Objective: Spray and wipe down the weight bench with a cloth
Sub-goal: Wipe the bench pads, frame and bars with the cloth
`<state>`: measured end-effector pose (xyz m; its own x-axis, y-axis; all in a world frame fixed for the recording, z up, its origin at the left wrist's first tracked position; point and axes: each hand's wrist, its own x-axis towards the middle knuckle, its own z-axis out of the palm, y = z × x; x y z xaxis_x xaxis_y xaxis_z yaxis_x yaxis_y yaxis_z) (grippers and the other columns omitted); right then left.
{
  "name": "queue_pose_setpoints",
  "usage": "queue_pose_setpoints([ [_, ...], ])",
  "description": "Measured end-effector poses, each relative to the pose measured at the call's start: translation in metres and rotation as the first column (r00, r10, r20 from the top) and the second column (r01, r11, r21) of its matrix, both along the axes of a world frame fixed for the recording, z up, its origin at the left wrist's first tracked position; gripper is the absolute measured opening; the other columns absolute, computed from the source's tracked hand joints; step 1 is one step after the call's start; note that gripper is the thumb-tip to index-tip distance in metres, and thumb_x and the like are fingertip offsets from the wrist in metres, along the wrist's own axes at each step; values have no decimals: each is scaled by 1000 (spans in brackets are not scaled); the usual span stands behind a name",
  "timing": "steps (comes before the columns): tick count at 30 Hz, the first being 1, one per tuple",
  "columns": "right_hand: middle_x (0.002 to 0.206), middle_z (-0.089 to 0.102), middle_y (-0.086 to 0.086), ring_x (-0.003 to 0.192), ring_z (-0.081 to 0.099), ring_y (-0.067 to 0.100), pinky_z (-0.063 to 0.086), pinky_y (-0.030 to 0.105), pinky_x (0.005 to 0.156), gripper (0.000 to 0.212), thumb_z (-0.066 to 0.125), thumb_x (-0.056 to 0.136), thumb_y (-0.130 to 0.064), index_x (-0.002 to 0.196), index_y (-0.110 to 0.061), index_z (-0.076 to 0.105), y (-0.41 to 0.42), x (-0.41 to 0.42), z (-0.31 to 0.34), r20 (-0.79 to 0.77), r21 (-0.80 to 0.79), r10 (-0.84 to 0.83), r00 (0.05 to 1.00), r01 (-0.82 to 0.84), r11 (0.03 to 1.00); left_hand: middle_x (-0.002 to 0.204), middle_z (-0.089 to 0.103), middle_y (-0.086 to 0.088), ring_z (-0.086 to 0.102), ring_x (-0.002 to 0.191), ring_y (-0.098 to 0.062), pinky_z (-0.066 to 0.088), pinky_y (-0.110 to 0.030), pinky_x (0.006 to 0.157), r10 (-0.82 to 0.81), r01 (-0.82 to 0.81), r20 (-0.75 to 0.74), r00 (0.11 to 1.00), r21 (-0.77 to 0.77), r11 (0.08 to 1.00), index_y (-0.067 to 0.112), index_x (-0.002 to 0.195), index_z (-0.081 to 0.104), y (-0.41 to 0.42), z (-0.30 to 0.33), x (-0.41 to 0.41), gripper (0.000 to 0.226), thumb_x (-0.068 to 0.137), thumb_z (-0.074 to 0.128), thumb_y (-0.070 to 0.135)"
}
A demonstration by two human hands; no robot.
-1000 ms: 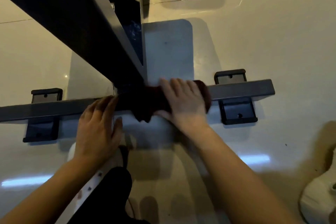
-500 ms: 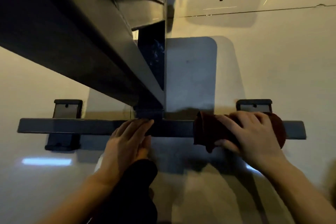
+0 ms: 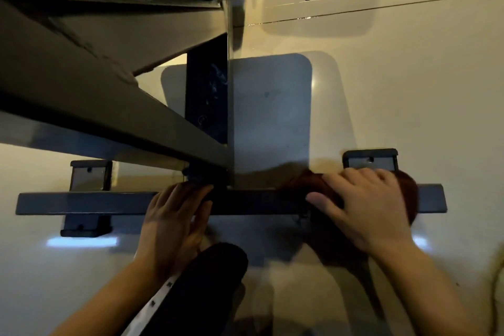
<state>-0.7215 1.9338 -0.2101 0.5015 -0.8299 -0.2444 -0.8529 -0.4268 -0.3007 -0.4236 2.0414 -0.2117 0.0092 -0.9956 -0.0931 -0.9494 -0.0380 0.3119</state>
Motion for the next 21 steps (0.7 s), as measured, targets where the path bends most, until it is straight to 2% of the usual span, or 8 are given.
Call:
queue_pose_setpoints([
  [3,78,65,3,71,60,28,41,36,68,68,14,96,-62,89,-21,68,-16,-59,-3,-123,-51,-128,984,123,991,116,60,-8,49,108,-22,44,-41,85,-7,7,12,1000,2,1000,19,122,58,0,2,-1,51,102,22,49],
  [6,70,65,3,64,60,28,32,31,63,62,18,97,-57,79,-21,66,-18,-58,-3,-199,-32,-127,972,123,992,116,57,-7,48,107,-22,44,-40,84,-22,22,9,1000,-10,1000,22,122,55,0,1,-2,47,101,22,49],
  [8,72,66,4,65,61,28,35,32,64,60,18,96,-56,81,-22,65,-13,-41,0,-123,-96,-94,988,83,992,114,58,-7,49,106,-23,46,-43,83,-22,23,31,999,-34,999,21,120,56,-2,-1,-1,47,101,23,49],
  [10,85,67,1,78,62,25,42,37,74,65,11,94,-63,93,-27,65,-4,-7,10,-49,-4,-43,998,43,999,112,59,-7,49,104,-23,47,-43,81,-12,16,82,997,-52,999,20,116,60,-4,-3,-2,49,101,24,49],
  [12,104,63,-1,97,58,24,38,40,87,69,4,89,-68,110,-31,58,1,32,7,-3,77,32,999,-32,996,110,61,-8,50,102,-23,46,-41,80,14,-9,104,995,-51,999,18,114,62,-6,-4,-4,52,101,23,50],
  [13,108,61,1,100,57,26,37,41,89,68,6,88,-68,115,-30,57,7,54,3,-12,92,61,998,-59,994,109,61,-9,50,101,-23,46,-41,79,36,-31,105,994,-51,998,17,115,61,-6,-5,-5,53,101,23,51],
  [17,76,64,5,65,59,27,47,35,67,55,31,82,-59,91,-20,69,32,115,-12,22,-47,51,998,-50,998,104,63,-16,46,97,-20,47,-42,74,91,-87,67,994,-67,994,12,124,50,-7,-4,-8,57,100,22,55],
  [21,87,65,5,71,61,24,48,34,67,58,36,88,-63,109,-19,68,27,69,-20,98,-94,183,978,-174,980,108,55,-12,47,98,-20,45,-41,77,48,-48,-7,999,-47,998,16,122,49,-4,-2,-7,46,99,30,50],
])
